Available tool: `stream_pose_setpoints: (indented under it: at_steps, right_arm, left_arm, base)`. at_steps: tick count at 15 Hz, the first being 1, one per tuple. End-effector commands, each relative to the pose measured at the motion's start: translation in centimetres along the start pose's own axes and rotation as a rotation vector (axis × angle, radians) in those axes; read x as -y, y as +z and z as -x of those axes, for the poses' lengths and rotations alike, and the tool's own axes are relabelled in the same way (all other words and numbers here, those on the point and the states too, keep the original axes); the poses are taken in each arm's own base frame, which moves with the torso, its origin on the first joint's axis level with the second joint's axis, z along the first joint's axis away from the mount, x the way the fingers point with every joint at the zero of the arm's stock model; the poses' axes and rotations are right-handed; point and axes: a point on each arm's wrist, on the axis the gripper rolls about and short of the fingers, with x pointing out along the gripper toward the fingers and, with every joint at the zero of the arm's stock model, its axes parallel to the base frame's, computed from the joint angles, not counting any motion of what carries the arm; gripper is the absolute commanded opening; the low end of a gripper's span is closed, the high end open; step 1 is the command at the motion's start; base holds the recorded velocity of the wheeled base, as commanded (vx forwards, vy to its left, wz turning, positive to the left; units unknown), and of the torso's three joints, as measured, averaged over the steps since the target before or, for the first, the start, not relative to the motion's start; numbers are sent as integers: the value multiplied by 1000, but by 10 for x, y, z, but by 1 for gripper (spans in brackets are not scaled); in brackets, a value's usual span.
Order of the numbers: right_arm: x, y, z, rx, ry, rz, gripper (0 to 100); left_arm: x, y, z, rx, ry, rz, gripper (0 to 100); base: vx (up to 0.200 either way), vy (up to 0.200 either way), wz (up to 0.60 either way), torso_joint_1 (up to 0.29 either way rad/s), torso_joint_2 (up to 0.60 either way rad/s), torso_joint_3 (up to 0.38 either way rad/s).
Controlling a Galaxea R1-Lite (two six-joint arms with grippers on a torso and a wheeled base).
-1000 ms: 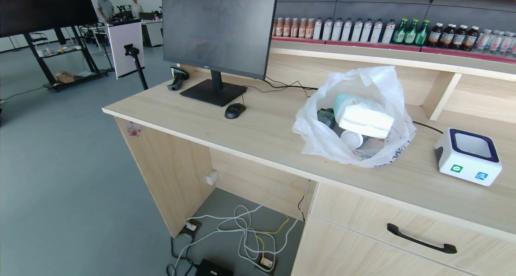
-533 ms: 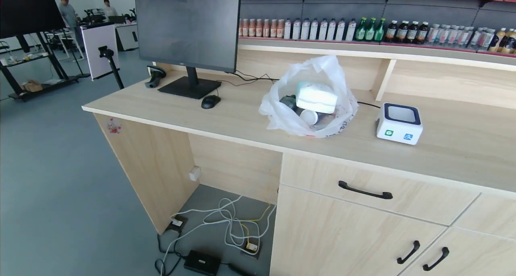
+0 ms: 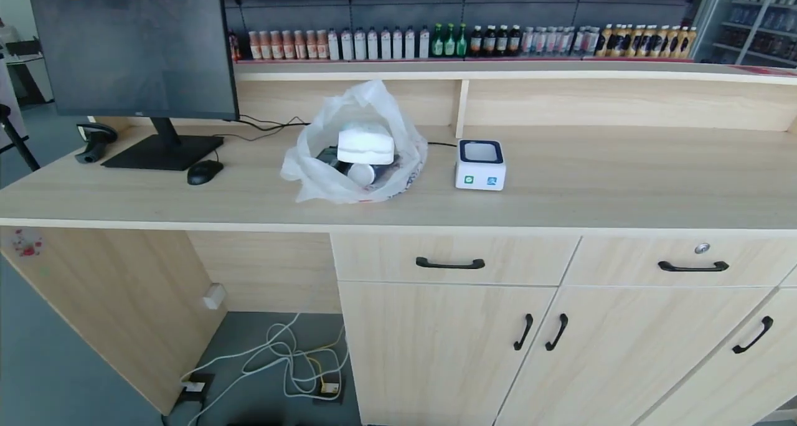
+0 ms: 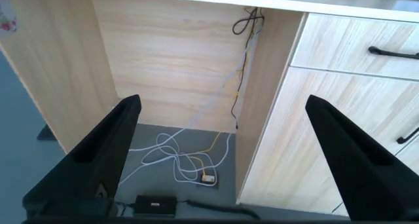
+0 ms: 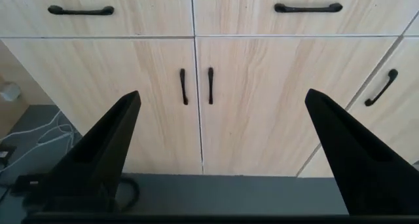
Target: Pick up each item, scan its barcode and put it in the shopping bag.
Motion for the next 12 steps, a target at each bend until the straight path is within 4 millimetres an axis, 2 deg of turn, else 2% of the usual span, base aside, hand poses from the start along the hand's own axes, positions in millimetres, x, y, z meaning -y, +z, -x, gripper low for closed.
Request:
stream_pose_setpoints:
  at_steps: [1,12]
  right_arm:
    - [0,0,0,-6,1,1,100]
    - [0,0,0,-6,1,10,100]
  left_arm:
    - [0,0,0,0,1,-1,100]
    - [0,0,0,0,1,-1,100]
  base:
    - [0,-200,0,12,2,2]
    - [0,-200,0,3,5,4]
